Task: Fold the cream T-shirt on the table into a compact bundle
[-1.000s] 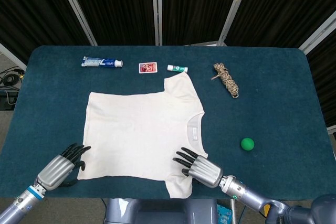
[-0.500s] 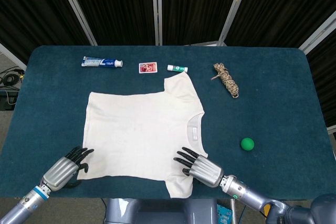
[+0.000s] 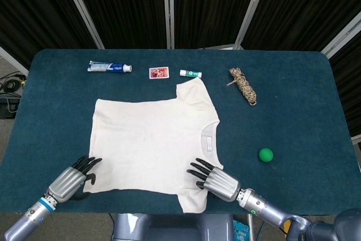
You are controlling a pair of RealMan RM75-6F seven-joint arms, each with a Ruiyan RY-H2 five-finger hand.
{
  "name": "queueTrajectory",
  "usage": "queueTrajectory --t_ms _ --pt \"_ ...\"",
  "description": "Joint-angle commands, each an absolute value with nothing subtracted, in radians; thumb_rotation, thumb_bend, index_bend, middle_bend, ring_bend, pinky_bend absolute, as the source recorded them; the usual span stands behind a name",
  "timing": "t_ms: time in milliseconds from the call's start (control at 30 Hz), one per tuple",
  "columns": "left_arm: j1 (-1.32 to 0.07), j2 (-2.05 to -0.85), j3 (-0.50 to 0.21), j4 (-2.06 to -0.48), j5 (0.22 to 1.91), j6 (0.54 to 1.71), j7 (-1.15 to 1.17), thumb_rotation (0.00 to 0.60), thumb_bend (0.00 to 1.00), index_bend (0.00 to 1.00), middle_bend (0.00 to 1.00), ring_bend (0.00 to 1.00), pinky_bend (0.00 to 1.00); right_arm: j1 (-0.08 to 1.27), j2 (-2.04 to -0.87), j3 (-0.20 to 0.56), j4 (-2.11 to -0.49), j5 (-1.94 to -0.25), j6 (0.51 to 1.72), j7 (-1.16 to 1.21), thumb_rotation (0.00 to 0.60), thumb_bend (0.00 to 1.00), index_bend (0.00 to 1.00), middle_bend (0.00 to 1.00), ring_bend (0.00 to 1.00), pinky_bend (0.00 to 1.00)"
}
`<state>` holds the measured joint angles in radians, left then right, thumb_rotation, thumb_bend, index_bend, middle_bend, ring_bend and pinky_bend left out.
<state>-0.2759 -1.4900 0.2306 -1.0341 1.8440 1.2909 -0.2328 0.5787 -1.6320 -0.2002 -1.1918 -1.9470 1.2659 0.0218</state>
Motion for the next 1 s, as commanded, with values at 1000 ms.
queueTrajectory --t_ms 1000 --pt "-0.293 -1.431 0.271 -1.152 1.859 1.358 -0.299 0.6 0.57 0.82 0.0 0.0 0.0 0.59 -1.575 -0.248 -1.21 -1.972 1.307 0.168 0.6 0.42 0.72 0.08 0.0 0.0"
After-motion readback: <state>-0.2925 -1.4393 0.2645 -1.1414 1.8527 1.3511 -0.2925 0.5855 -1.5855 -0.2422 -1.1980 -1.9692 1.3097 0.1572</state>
